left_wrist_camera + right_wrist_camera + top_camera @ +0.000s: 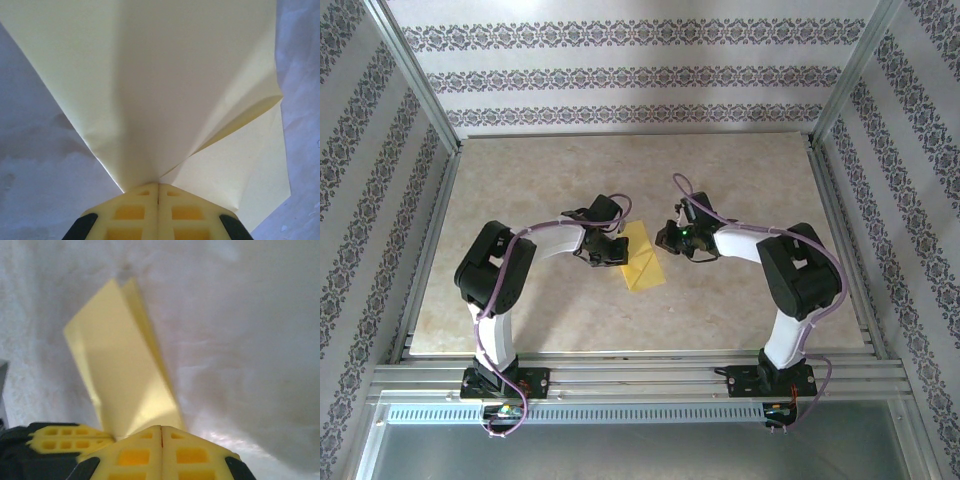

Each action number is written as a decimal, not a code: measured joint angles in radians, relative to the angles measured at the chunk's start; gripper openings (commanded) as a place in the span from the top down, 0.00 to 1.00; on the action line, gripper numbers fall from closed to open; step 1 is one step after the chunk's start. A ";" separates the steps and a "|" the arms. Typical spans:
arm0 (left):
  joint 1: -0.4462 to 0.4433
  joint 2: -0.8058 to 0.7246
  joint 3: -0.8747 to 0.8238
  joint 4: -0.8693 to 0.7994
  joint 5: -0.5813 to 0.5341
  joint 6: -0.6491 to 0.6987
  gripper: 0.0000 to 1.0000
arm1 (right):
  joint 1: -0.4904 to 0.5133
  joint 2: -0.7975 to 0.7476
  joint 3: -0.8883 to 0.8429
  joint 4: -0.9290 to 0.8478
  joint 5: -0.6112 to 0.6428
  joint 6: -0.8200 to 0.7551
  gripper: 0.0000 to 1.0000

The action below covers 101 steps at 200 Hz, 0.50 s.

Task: Fold a paper plane with a square sheet of paper (pick it up from the middle)
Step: Fold the triangle a second time at the center of the table.

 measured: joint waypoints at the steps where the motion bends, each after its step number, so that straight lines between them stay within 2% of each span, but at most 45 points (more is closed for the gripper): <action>1: 0.000 0.001 0.001 -0.001 0.000 0.001 0.98 | 0.002 -0.001 0.000 0.001 0.000 0.000 1.00; 53: 0.000 0.030 0.050 -0.030 -0.010 0.053 0.98 | 0.093 0.042 0.010 0.006 -0.008 0.020 1.00; 101: 0.000 0.035 0.059 -0.037 -0.010 0.072 0.98 | 0.091 0.093 0.024 0.003 -0.014 0.050 1.00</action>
